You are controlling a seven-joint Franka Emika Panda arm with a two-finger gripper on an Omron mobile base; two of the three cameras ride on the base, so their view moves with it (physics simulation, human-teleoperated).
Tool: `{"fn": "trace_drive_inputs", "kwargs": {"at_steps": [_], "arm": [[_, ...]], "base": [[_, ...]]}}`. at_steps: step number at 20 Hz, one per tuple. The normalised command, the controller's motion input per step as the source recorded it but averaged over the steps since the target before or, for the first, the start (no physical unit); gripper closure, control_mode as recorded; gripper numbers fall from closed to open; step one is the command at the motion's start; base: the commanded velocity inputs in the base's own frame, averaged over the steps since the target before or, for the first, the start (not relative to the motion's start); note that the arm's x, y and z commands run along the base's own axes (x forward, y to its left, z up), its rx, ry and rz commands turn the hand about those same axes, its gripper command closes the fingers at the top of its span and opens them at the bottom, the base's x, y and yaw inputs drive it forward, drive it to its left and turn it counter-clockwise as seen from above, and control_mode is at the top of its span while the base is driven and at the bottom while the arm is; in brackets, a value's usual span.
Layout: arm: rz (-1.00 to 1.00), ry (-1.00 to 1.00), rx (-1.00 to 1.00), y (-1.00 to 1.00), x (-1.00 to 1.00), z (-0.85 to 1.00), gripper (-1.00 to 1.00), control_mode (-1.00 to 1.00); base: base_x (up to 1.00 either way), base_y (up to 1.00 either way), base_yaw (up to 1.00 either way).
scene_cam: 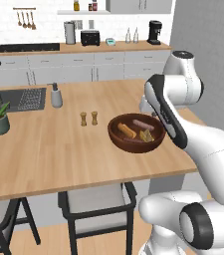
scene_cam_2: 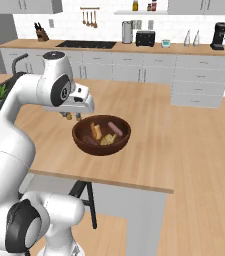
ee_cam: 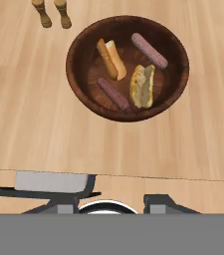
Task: Place one bun and one sausage from the bowl on each plate.
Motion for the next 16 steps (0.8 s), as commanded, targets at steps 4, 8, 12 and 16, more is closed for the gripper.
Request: {"fn": "trace_drive_inputs", "kwargs": {"at_steps": [4,8,12,16], "arm": [[0.0,0.07,0.0,-0.2,0.03,0.0,-1.0,-1.0],[0.0,0.05,0.0,-0.09,0.5,-0.17,-1.0,-1.0],[0.04,0.02,0.0,0.01,0.96,-0.38,-1.0,-1.0],[0.14,0.0,0.0,0.11,0.97,-0.54,-1.0,-1.0]], "base": [[0.0,0.0,0.0],[0.0,0.0,0.0],[0.0,0.0,0.0],[0.0,0.0,0.0]]}}
